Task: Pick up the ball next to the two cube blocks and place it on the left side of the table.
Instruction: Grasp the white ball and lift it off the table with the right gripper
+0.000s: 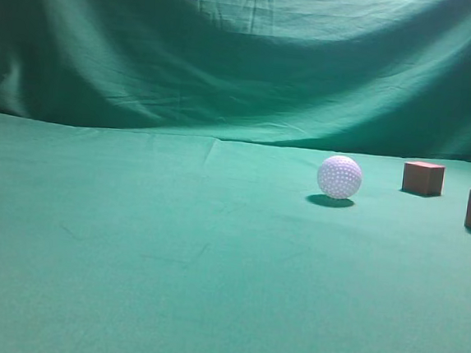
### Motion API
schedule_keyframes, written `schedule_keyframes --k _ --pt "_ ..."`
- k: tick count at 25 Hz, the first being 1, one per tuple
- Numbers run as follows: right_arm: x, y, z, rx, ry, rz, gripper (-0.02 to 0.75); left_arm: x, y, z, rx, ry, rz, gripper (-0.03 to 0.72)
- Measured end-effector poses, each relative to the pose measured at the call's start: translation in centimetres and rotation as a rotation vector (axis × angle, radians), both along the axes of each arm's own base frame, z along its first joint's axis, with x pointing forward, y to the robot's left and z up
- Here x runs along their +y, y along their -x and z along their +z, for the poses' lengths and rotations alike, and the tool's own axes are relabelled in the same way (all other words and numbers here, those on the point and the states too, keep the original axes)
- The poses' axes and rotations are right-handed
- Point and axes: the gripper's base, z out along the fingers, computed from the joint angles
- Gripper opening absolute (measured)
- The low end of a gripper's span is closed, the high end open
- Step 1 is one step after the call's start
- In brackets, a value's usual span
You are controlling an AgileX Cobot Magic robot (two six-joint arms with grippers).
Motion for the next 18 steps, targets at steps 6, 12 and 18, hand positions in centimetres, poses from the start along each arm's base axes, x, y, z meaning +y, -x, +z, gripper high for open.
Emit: schedule_keyframes --k 6,12,18 --pt "-0.2 -0.2 3.0 -0.314 -0.149 -0.031 0.0 0.0 0.0 0.0 0.0 0.0 0.0 0.0" --pt "0.2 -0.6 8.2 -0.186 -0.132 -0.003 0.0 0.0 0.0 0.0 0.0 0.0 0.0 0.0" --pt "1.2 -4.7 9.0 0.256 -0.075 0.028 0.0 0.0 0.0 0.0 0.0 0.0 0.0 0.0"
